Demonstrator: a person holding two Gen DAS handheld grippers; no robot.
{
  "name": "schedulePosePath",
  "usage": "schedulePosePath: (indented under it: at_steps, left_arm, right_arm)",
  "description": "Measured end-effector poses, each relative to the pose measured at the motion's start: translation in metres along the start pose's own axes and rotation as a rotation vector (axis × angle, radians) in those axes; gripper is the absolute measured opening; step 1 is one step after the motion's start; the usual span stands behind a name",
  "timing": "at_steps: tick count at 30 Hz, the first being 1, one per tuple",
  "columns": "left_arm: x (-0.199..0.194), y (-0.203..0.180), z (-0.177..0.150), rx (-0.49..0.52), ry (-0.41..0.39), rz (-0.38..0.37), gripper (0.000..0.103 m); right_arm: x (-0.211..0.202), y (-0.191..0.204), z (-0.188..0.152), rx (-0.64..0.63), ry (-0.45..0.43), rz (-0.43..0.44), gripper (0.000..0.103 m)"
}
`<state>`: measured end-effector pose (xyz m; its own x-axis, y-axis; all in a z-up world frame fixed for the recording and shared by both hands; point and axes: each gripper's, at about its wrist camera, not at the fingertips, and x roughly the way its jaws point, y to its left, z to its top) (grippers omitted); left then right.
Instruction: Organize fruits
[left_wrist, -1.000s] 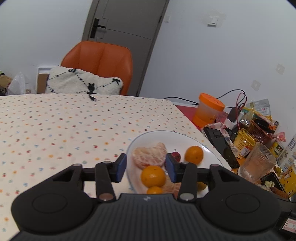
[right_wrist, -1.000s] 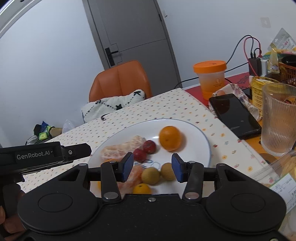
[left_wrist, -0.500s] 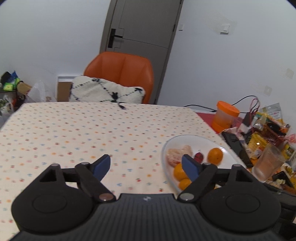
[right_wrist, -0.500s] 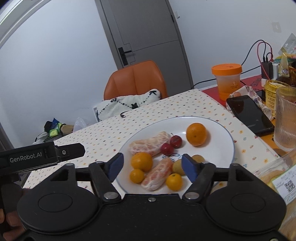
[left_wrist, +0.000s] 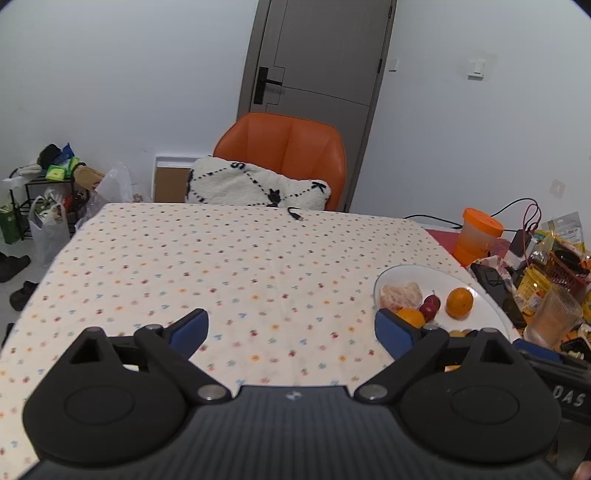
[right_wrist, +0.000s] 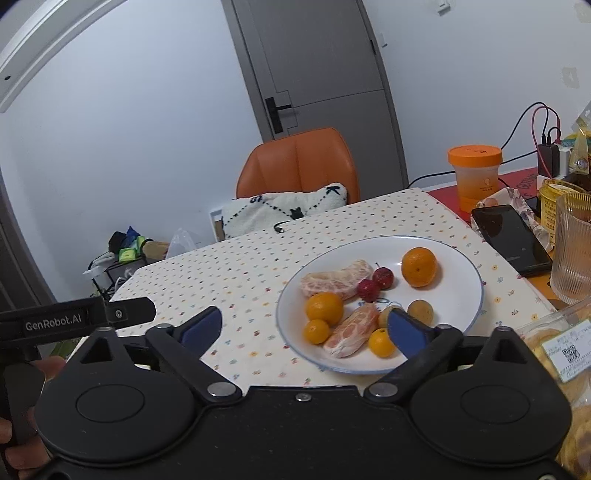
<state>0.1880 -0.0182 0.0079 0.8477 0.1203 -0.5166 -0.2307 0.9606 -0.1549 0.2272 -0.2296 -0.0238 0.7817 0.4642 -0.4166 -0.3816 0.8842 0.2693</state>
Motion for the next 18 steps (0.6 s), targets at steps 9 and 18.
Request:
schedulePosePath:
  at_steps: [9, 18]
  left_arm:
    - [-0.031, 0.014, -0.008, 0.005, -0.013, 0.008, 0.103]
    - [-0.063, 0.031, -0.012, 0.013, -0.032, 0.046, 0.103]
  right_arm:
    - [-0.023, 0.015, -0.005, -0.032, 0.005, 0.016, 0.103]
    - [-0.044, 0.025, -0.009, -0.045, 0.013, 0.043, 0.103]
